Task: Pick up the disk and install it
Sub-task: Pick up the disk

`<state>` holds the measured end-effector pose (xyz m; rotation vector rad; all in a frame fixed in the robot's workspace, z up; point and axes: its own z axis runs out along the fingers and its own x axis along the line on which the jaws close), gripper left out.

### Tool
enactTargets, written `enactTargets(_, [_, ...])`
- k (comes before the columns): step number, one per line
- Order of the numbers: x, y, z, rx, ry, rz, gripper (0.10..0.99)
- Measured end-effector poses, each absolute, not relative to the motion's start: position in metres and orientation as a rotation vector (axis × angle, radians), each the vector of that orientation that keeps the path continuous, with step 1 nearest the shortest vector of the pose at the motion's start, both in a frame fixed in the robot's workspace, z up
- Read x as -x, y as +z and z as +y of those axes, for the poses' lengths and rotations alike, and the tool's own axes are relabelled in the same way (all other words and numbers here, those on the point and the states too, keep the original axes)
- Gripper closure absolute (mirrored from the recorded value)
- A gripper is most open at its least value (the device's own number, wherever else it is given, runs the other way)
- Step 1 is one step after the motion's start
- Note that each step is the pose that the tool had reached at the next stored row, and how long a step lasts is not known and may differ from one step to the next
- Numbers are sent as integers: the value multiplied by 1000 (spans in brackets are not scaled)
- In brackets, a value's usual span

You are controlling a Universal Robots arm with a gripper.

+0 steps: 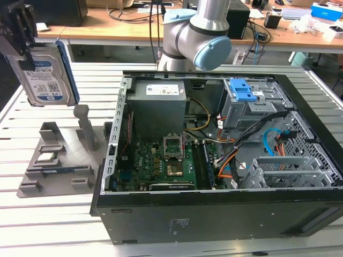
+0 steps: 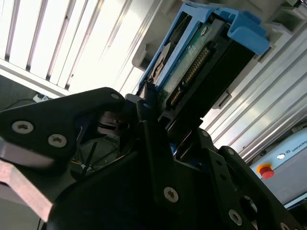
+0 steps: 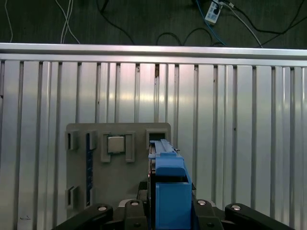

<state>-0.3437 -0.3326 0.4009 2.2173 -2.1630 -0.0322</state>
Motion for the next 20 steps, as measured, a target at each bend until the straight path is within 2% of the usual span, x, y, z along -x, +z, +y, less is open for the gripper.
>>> enactTargets(20, [344, 430, -332, -2217, -32, -2163, 722])
